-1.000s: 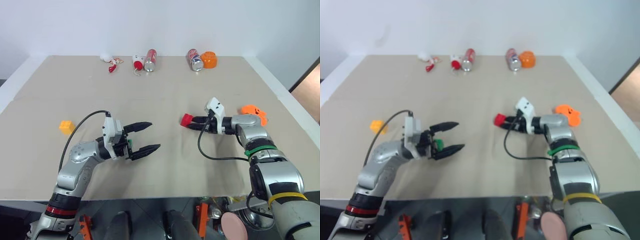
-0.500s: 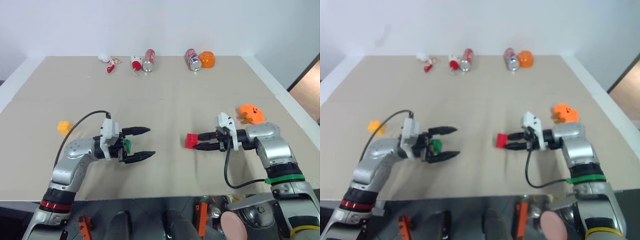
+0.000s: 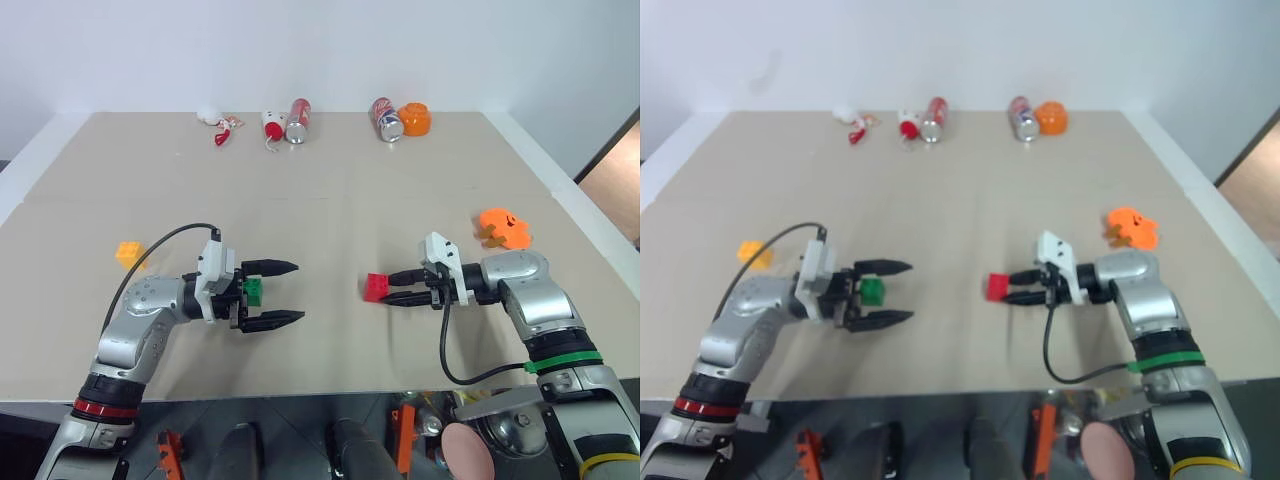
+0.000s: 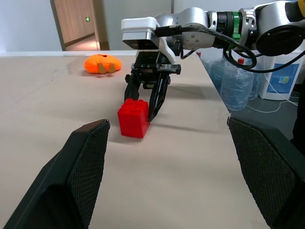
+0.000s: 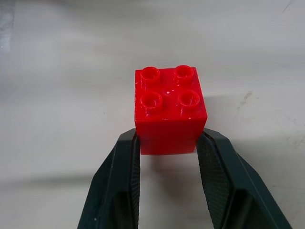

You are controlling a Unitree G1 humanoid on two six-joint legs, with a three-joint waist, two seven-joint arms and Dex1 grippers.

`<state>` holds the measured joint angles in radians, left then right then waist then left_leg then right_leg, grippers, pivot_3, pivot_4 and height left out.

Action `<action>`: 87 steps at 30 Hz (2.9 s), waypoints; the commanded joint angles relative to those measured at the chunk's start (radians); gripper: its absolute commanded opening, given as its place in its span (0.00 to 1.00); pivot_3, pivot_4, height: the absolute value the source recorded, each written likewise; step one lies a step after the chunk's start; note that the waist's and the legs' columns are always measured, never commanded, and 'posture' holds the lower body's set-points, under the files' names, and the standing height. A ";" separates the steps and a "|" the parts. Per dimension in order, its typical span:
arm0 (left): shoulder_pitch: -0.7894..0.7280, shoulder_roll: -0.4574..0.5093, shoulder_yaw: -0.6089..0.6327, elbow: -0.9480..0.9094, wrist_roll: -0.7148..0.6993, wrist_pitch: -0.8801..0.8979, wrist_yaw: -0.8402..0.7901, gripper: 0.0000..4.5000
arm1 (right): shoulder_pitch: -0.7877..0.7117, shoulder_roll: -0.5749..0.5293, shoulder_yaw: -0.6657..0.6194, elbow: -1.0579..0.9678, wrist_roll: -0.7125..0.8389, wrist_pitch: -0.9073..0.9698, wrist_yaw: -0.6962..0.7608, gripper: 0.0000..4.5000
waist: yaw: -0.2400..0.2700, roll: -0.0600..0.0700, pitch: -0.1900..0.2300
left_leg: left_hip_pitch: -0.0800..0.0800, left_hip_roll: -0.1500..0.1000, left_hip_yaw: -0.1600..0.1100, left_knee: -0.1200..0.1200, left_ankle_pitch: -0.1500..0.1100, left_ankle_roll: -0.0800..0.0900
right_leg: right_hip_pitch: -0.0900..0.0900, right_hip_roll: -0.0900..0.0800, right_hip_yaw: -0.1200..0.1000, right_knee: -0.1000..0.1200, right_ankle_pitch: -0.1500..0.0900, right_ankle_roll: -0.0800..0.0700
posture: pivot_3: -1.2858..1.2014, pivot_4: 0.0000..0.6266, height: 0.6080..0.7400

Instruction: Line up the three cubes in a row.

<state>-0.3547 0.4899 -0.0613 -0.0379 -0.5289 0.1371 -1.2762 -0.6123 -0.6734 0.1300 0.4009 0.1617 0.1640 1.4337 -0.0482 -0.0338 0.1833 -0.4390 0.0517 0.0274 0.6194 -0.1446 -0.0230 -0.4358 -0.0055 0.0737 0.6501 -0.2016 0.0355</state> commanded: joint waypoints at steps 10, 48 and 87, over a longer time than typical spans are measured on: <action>0.036 0.070 0.037 -0.009 0.009 -0.010 -0.027 0.91 | -0.067 -0.033 0.030 0.085 -0.021 -0.083 0.069 0.26 | 0.000 0.000 0.000 | 0.000 0.000 0.000 -0.001 0.000 0.000 | 0.000 0.000 0.000 0.000 0.000 0.000 | 0.52 0.24 1.00; 0.030 0.186 0.212 -0.104 -0.103 0.101 0.034 0.91 | -0.293 -0.185 -0.002 0.282 -0.056 -0.217 0.124 0.99 | -0.003 0.001 0.001 | 0.000 0.000 0.001 -0.002 0.000 0.000 | -0.002 0.000 0.000 0.000 0.000 -0.001 | 0.52 0.24 1.00; 0.001 0.189 0.070 0.315 0.176 -0.153 -0.092 0.91 | -0.067 0.004 -0.044 -0.455 0.335 0.331 0.009 0.99 | 0.004 0.001 0.001 | -0.004 0.008 0.004 -0.002 -0.002 -0.002 | -0.006 0.001 -0.005 0.000 0.000 -0.004 | 0.52 0.24 1.00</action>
<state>-0.3370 0.6792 0.0078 0.2699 -0.3574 0.0018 -1.3623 -0.6760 -0.6574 0.1097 -0.0044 0.4718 0.4967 1.4485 -0.0445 -0.0330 0.1839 -0.4430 0.0593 0.0315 0.6178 -0.1462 -0.0254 -0.4417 -0.0049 0.0685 0.6503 -0.2019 0.0311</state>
